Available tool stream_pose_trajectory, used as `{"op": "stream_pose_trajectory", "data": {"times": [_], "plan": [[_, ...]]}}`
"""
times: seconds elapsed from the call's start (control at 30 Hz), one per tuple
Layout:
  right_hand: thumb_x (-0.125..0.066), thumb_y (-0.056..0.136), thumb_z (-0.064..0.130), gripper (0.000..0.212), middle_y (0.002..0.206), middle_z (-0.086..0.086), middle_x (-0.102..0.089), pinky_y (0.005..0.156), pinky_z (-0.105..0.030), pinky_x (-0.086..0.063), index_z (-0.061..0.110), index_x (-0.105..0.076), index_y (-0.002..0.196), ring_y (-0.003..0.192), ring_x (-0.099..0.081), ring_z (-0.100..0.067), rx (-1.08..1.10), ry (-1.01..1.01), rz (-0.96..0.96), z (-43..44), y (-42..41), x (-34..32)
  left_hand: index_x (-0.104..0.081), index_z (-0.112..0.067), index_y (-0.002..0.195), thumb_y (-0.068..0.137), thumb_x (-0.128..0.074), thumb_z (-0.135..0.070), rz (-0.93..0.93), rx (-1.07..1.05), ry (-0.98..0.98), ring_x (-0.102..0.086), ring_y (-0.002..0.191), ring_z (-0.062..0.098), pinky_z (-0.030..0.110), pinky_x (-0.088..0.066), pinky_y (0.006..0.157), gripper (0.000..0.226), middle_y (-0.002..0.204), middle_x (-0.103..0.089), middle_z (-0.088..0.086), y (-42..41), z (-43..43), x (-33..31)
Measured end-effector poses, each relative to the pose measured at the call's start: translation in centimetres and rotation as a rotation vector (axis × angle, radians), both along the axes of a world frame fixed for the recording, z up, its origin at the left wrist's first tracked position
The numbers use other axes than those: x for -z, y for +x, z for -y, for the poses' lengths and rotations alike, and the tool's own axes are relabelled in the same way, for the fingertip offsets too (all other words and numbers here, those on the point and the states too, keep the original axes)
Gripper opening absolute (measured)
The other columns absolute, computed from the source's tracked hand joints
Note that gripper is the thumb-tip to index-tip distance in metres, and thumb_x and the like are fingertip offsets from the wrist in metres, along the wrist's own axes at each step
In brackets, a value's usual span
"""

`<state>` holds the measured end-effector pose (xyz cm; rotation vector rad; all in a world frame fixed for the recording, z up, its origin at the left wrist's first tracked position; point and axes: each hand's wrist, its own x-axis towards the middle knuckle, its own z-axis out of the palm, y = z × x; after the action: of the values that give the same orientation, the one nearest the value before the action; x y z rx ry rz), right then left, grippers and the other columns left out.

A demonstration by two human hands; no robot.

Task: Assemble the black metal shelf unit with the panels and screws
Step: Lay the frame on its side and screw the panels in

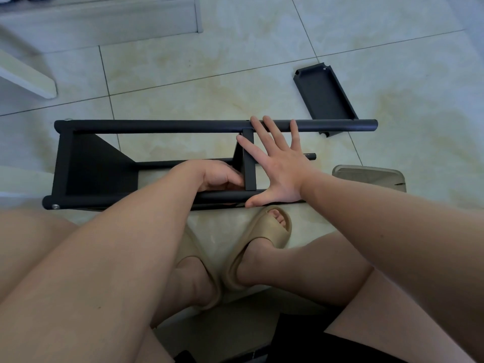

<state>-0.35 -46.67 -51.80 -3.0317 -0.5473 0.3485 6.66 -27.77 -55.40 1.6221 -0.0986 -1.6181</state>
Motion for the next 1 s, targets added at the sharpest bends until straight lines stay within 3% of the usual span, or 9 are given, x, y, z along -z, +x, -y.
{"op": "stream_pose_trajectory", "data": {"times": [0.1, 0.2, 0.37, 0.5, 0.6, 0.73, 0.8, 0.87, 1.0], "plan": [[-0.019, 0.056, 0.107, 0.131, 0.169, -0.011, 0.015, 0.115, -0.073, 0.009, 0.032, 0.004, 0.161, 0.155, 0.016, -0.034, -0.002, -0.007, 0.009, -0.02, -0.05, 0.07, -0.076, -0.016, 0.092, 0.092, -0.057, -0.003, -0.026, -0.009, -0.044, -0.069, 0.083, 0.02, 0.03, -0.055, 0.079, 0.023, 0.093, -0.074, 0.009, -0.05, -0.07, -0.01], [-0.021, 0.056, 0.107, 0.131, 0.169, -0.011, 0.015, 0.115, -0.073, 0.008, 0.033, 0.003, 0.161, 0.155, 0.016, -0.034, 0.0, -0.008, 0.011, -0.04, -0.05, 0.1, -0.073, -0.014, 0.095, 0.093, -0.051, 0.002, -0.087, -0.034, -0.092, -0.07, 0.082, 0.016, 0.027, -0.054, 0.078, 0.027, 0.09, -0.074, 0.003, 0.06, -0.21, -0.07], [-0.025, 0.057, 0.106, 0.131, 0.169, -0.011, 0.016, 0.115, -0.073, 0.007, 0.032, 0.004, 0.161, 0.155, 0.017, -0.034, 0.007, -0.021, 0.008, -0.02, -0.04, -0.02, -0.079, -0.02, 0.074, 0.094, -0.056, -0.014, -0.05, 0.018, -0.03, -0.067, 0.073, 0.013, 0.026, -0.055, 0.071, 0.031, 0.08, -0.071, 0.0, 0.08, -0.03, -0.26], [-0.027, 0.058, 0.106, 0.13, 0.169, -0.011, 0.016, 0.115, -0.074, 0.006, 0.032, 0.004, 0.161, 0.155, 0.017, -0.034, 0.003, -0.029, 0.007, -0.04, -0.06, -0.12, -0.077, -0.016, 0.095, 0.091, -0.06, -0.011, -0.004, 0.008, -0.009, -0.069, 0.085, 0.019, 0.028, -0.055, 0.077, 0.018, 0.096, -0.074, 0.008, -0.05, -0.04, -0.18], [-0.027, 0.058, 0.106, 0.13, 0.168, -0.011, 0.017, 0.115, -0.074, 0.006, 0.032, 0.004, 0.161, 0.154, 0.017, -0.034, 0.002, -0.035, 0.004, -0.08, -0.07, -0.19, -0.077, -0.017, 0.093, 0.092, -0.056, -0.005, -0.042, -0.01, -0.025, -0.07, 0.083, 0.017, 0.027, -0.055, 0.075, 0.024, 0.093, -0.075, 0.004, -0.04, -0.14, -0.34], [-0.028, 0.059, 0.105, 0.13, 0.168, -0.011, 0.017, 0.115, -0.073, 0.006, 0.032, 0.004, 0.161, 0.154, 0.018, -0.034, 0.003, -0.04, 0.0, -0.06, -0.1, -0.33, -0.069, -0.002, 0.119, 0.094, -0.052, -0.006, -0.062, -0.046, -0.024, -0.065, 0.104, 0.024, 0.04, -0.05, 0.101, 0.03, 0.115, -0.07, 0.014, -0.02, 0.02, -0.64], [-0.028, 0.059, 0.105, 0.13, 0.168, -0.011, 0.017, 0.115, -0.074, 0.006, 0.032, 0.005, 0.161, 0.154, 0.018, -0.034, 0.003, -0.043, -0.003, -0.08, -0.12, -0.37, -0.069, -0.001, 0.119, 0.094, -0.056, -0.015, -0.036, -0.011, 0.022, -0.063, 0.105, 0.028, 0.043, -0.046, 0.105, 0.032, 0.117, -0.069, 0.018, -0.01, 0.1, -0.61], [-0.028, 0.059, 0.105, 0.13, 0.168, -0.011, 0.018, 0.115, -0.074, 0.006, 0.032, 0.005, 0.161, 0.154, 0.018, -0.034, 0.004, -0.045, -0.004, -0.08, -0.14, -0.41, -0.073, -0.006, 0.11, 0.09, -0.061, -0.018, -0.004, 0.022, 0.042, -0.065, 0.097, 0.027, 0.041, -0.05, 0.098, 0.026, 0.105, -0.072, 0.014, -0.08, 0.14, -0.61], [-0.027, 0.059, 0.105, 0.13, 0.168, -0.011, 0.018, 0.115, -0.073, 0.008, 0.031, 0.004, 0.162, 0.154, 0.018, -0.034, 0.001, -0.042, -0.004, -0.07, -0.15, -0.38, -0.078, -0.016, 0.09, 0.082, -0.066, -0.018, 0.002, 0.024, 0.015, -0.07, 0.076, 0.02, 0.027, -0.054, 0.07, 0.014, 0.085, -0.075, 0.005, -0.02, -0.03, -0.41]]}}
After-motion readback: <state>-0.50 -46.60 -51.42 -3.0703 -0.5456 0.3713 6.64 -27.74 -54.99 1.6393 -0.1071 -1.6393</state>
